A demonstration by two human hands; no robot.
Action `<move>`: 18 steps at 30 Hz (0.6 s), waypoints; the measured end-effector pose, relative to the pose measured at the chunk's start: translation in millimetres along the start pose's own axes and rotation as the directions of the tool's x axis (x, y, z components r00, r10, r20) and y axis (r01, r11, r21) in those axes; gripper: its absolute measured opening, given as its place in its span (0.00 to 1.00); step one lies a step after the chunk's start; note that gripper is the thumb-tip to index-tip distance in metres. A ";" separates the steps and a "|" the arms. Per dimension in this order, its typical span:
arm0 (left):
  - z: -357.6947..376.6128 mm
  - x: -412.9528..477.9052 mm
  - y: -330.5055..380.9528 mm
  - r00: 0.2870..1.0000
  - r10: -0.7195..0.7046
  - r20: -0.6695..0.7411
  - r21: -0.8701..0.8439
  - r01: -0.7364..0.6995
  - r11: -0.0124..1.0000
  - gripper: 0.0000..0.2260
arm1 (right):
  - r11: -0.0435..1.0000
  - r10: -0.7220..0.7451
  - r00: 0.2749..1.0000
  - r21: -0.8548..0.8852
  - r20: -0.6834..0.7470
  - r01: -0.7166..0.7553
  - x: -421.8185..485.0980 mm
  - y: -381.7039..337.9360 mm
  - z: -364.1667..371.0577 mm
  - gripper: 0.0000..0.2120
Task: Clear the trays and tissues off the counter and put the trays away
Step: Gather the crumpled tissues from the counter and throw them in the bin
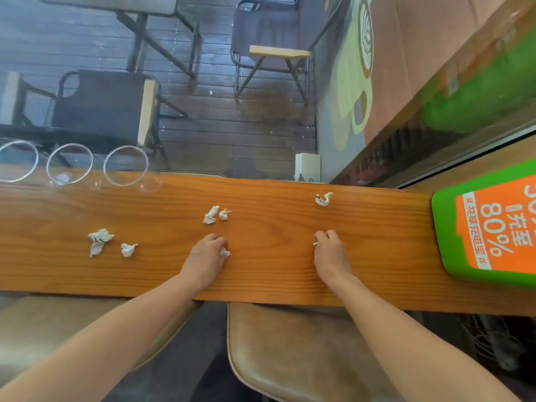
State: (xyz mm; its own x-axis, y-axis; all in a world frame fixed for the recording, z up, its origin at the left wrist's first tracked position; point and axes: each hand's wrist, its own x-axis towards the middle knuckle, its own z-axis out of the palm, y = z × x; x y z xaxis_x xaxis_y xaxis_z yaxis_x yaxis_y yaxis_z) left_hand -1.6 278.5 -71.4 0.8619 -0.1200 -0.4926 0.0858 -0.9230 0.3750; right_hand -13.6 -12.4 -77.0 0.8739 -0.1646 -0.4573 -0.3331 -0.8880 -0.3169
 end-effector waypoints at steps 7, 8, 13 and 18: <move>-10.2 8.9 13.4 0.998 -0.008 0.064 0.028 0.006 1.000 0.07 | 0.999 0.040 0.997 0.033 0.073 -0.043 16.8 -9.7 -13.0 0.08; -12.9 11.3 16.2 0.999 0.001 0.054 0.012 -0.002 1.000 0.06 | 0.998 0.039 0.997 0.044 0.067 -0.042 20.1 -11.4 -18.9 0.08; -29.9 26.5 33.2 0.999 0.008 0.032 -0.025 -0.007 1.000 0.06 | 0.997 -0.006 0.999 0.081 0.045 0.003 45.0 -19.6 -48.9 0.14; -38.7 41.2 40.3 0.995 -0.094 -0.042 -0.121 0.088 0.989 0.06 | 0.993 -0.006 1.000 0.120 -0.025 0.009 74.2 -25.3 -61.7 0.11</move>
State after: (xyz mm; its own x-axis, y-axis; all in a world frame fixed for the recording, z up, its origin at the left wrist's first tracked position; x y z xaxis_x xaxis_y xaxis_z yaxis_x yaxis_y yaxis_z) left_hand 56.8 250.5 -46.3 0.8701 -0.0176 -0.4926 0.2212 -0.8792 0.4220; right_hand 81.5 -28.6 -51.6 0.8846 -0.1699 -0.4343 -0.3652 -0.8316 -0.4185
